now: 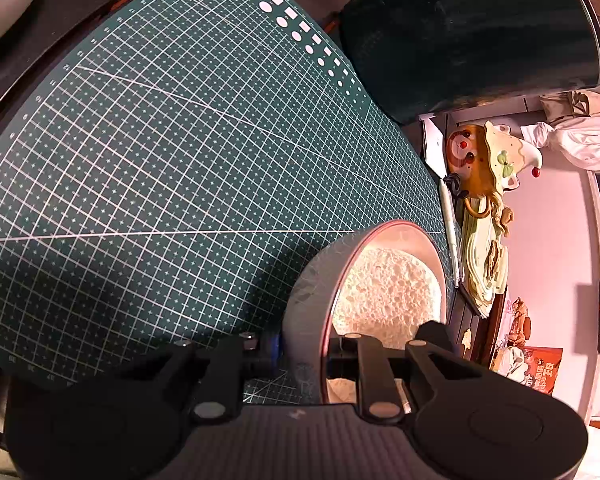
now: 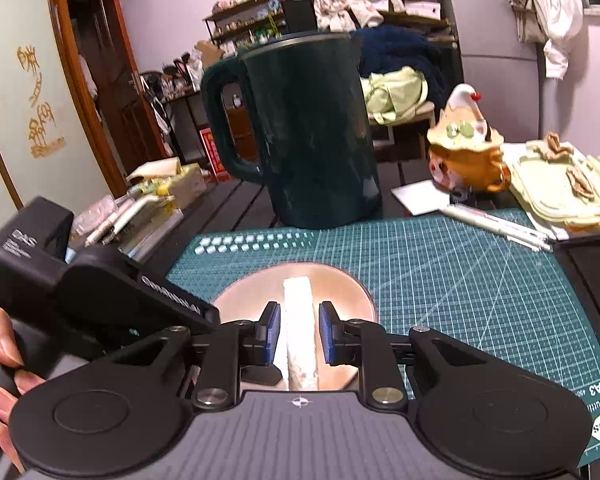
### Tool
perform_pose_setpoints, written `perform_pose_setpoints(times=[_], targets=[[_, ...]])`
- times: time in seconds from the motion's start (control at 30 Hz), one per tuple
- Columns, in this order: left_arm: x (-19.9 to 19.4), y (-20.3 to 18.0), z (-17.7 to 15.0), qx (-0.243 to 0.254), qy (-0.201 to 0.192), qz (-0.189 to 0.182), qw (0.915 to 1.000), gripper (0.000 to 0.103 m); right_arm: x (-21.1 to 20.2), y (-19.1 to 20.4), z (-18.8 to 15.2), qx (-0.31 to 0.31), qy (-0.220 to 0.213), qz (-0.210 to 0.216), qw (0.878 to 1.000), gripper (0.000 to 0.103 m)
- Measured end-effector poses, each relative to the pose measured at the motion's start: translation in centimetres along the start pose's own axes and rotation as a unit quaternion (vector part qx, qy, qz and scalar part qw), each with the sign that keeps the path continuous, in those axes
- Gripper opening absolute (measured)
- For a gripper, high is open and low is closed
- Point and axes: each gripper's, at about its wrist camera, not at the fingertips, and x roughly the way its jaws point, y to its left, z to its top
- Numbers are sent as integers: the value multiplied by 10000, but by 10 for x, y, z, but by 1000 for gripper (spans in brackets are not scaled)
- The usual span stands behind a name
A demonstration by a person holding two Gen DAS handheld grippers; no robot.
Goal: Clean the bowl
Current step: 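Press the sponge into the bowl bottom and wipe with the right tool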
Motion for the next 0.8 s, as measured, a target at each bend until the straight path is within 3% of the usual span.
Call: perform_pose_setpoints(times=[0.07, 0.13, 0.23, 0.37, 0.43, 0.53, 0.6, 0.67, 0.73, 0.8], targets=[[-2, -3, 0, -2, 5, -8, 10000, 19, -2, -1, 0, 49, -137, 11, 9999, 38], [-1, 3, -4, 1, 8, -10, 10000, 19, -6, 2, -2, -20, -360, -104, 9993, 44], [5, -7, -8, -7, 2, -7, 10000, 18, -5, 10, 0, -305, -297, -240, 9988, 63], [4, -15, -10, -22, 15, -23, 10000, 18, -5, 18, 1, -579, -191, -463, 9971, 66], [2, -25, -5, -43, 12, -26, 10000, 18, -9, 20, 0, -621, -301, -529, 9962, 83], [0, -13, -6, -33, 6, -23, 10000, 19, -14, 14, 5, -540, -366, -275, 9975, 83], [0, -3, -6, -25, -5, -17, 10000, 19, -16, 3, 10, -288, -251, 125, 9992, 81], [-1, -4, -1, -19, -8, -11, 10000, 19, -15, -4, 14, -103, -135, 352, 9992, 73], [1, 6, -1, -13, -12, -6, 10000, 19, -14, -7, 16, -60, -68, 393, 9992, 62], [-2, 5, -4, -6, -2, -5, 10000, 19, -15, -7, 18, -15, -76, 259, 9996, 62]])
